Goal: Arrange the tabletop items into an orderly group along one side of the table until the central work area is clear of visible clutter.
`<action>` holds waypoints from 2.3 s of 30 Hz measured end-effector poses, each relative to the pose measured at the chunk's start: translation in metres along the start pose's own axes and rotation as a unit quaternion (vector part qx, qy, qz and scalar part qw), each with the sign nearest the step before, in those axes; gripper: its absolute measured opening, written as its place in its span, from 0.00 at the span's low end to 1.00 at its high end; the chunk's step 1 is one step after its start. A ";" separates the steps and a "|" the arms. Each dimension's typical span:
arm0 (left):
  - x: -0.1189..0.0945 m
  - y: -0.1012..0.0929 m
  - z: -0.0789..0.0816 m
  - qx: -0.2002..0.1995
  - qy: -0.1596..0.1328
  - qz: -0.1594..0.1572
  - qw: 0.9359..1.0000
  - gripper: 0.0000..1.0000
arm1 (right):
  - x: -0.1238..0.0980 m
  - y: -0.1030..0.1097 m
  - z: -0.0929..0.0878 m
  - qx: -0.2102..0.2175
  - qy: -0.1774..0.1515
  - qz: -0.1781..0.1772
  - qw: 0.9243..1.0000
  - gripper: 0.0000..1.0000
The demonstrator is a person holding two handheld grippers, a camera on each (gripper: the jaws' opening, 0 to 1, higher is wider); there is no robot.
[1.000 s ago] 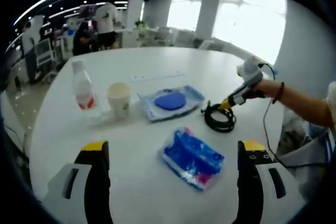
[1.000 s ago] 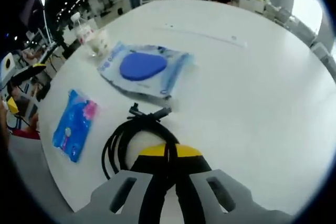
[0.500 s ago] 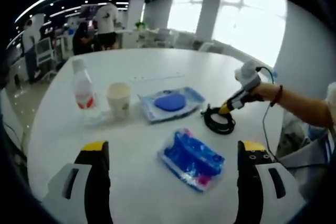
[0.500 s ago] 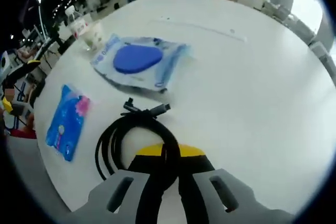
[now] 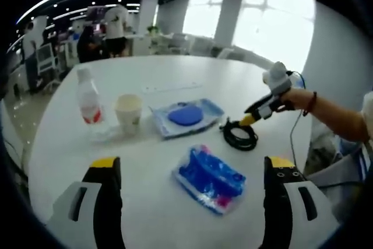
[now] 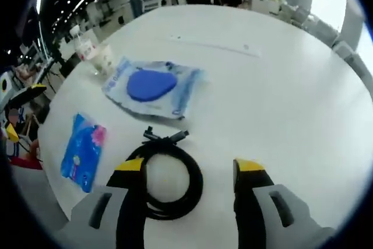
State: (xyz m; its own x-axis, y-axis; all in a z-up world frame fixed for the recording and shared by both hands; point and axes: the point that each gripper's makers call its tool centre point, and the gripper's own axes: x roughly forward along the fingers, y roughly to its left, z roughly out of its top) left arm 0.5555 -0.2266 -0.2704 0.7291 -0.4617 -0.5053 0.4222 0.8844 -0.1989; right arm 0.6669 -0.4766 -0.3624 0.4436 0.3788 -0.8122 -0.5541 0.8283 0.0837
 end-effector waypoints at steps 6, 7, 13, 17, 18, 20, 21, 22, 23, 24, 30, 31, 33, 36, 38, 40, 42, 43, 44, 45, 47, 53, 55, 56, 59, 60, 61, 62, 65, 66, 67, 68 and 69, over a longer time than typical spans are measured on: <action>-0.003 0.001 0.001 0.000 -0.002 -0.007 1.000 0.99 | -0.008 0.019 0.007 -0.002 -0.013 0.012 1.000 0.81; -0.003 0.001 0.001 0.001 -0.001 -0.007 1.000 0.99 | -0.009 0.023 0.008 -0.003 -0.014 0.014 1.000 0.82; -0.006 0.001 0.003 0.005 -0.002 -0.007 1.000 0.99 | -0.015 0.051 0.010 -0.005 -0.019 0.035 0.999 0.91; -0.007 -0.002 0.009 0.002 -0.016 -0.017 1.000 0.99 | -0.018 0.070 0.011 -0.014 -0.022 0.038 0.999 0.99; -0.007 -0.003 0.009 0.003 -0.015 -0.018 1.000 0.99 | -0.019 0.074 0.011 -0.015 -0.021 0.039 0.999 0.99; -0.008 -0.004 0.009 0.009 -0.014 -0.018 1.000 0.99 | -0.021 0.083 0.013 -0.021 -0.024 0.044 0.998 0.99; -0.008 -0.004 0.009 0.011 -0.014 -0.018 1.000 0.99 | -0.021 0.086 0.013 -0.022 -0.026 0.047 0.998 0.99; -0.008 -0.004 0.009 0.012 -0.013 -0.018 1.000 0.99 | -0.022 0.092 0.014 -0.026 -0.026 0.054 0.998 0.99; -0.008 -0.004 0.009 0.012 -0.014 -0.018 1.000 0.99 | -0.022 0.097 0.013 -0.027 -0.025 0.057 0.998 0.99; -0.009 -0.004 0.008 0.013 -0.011 -0.020 1.000 0.99 | -0.022 0.102 0.012 -0.028 -0.024 0.062 0.997 0.99; -0.010 -0.004 0.007 0.019 -0.006 -0.018 1.000 0.99 | -0.024 0.126 0.009 -0.038 -0.021 0.078 0.996 0.99; -0.011 -0.004 0.008 0.019 -0.007 -0.018 1.000 0.99 | -0.024 0.131 0.008 -0.039 -0.021 0.081 0.996 0.99; -0.011 -0.004 0.008 0.018 -0.007 -0.019 1.000 0.99 | -0.025 0.138 0.007 -0.043 -0.019 0.089 0.995 0.99; -0.011 -0.004 0.007 0.019 -0.006 -0.018 1.000 0.99 | -0.024 0.151 0.002 -0.050 -0.012 0.101 0.994 0.99; -0.012 -0.004 0.007 0.021 -0.005 -0.018 1.000 0.99 | -0.023 0.156 0.000 -0.054 -0.011 0.103 0.993 0.99; -0.012 -0.004 0.007 0.022 -0.006 -0.018 1.000 0.99 | -0.022 0.163 -0.003 -0.056 -0.008 0.107 0.993 0.99; -0.012 -0.005 0.008 0.020 -0.007 -0.019 1.000 0.99 | -0.021 0.172 -0.007 -0.059 -0.004 0.113 0.992 0.99; -0.012 -0.005 0.008 0.020 -0.007 -0.019 1.000 0.99 | -0.021 0.175 -0.008 -0.061 -0.003 0.114 0.992 0.99; -0.013 -0.005 0.007 0.020 -0.007 -0.020 1.000 0.99 | -0.019 0.178 -0.010 -0.063 -0.001 0.115 0.991 0.99; -0.013 -0.005 0.007 0.020 -0.005 -0.021 1.000 0.99 | -0.019 0.181 -0.011 -0.066 0.000 0.118 0.991 0.99; -0.013 -0.005 0.006 0.018 -0.003 -0.021 1.000 0.99 | -0.018 0.187 -0.013 -0.066 0.002 0.123 0.990 0.99; -0.015 -0.004 0.007 0.019 -0.005 -0.020 1.000 0.99 | -0.016 0.202 -0.020 -0.071 0.008 0.133 0.989 0.99; -0.015 -0.003 0.007 0.021 -0.003 -0.019 1.000 0.99 | -0.014 0.206 -0.023 -0.072 0.012 0.135 0.988 0.99; -0.016 -0.003 0.006 0.022 -0.002 -0.019 1.000 0.99 | -0.014 0.207 -0.025 -0.073 0.014 0.136 0.988 0.99; -0.016 -0.003 0.006 0.021 -0.003 -0.019 1.000 0.99 | -0.012 0.211 -0.029 -0.078 0.015 0.134 0.988 0.96; -0.016 -0.004 0.007 0.021 -0.003 -0.020 1.000 0.99 | -0.011 0.212 -0.032 -0.083 0.021 0.133 0.987 0.96; -0.016 -0.004 0.007 0.020 -0.003 -0.020 1.000 0.99 | -0.010 0.213 -0.034 -0.084 0.023 0.131 0.988 0.95; -0.015 -0.004 0.006 0.020 -0.002 -0.020 1.000 0.99 | -0.009 0.214 -0.036 -0.087 0.025 0.130 0.987 0.95; -0.015 -0.006 0.006 0.022 -0.002 -0.021 1.000 0.99 | -0.007 0.216 -0.040 -0.086 0.030 0.130 0.987 0.92; -0.015 -0.006 0.006 0.022 -0.002 -0.022 1.000 0.99 | -0.006 0.218 -0.041 -0.081 0.032 0.133 0.987 0.91; -0.015 -0.006 0.006 0.023 -0.001 -0.023 0.999 0.99 | -0.005 0.219 -0.042 -0.077 0.034 0.134 0.987 0.89; -0.015 -0.007 0.006 0.023 -0.001 -0.023 0.999 0.99 | -0.005 0.220 -0.043 -0.076 0.035 0.135 0.987 0.87; -0.015 -0.007 0.005 0.024 0.000 -0.023 0.999 0.99 | -0.003 0.221 -0.044 -0.076 0.035 0.135 0.987 0.86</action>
State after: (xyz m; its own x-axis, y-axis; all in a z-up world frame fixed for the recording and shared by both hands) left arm 0.5449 -0.2260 -0.2572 0.7088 -0.5012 -0.4964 0.4805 0.8582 -0.1805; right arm 0.5121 -0.3125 -0.3663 0.2187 0.5426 -0.8110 -0.7469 0.6280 0.2187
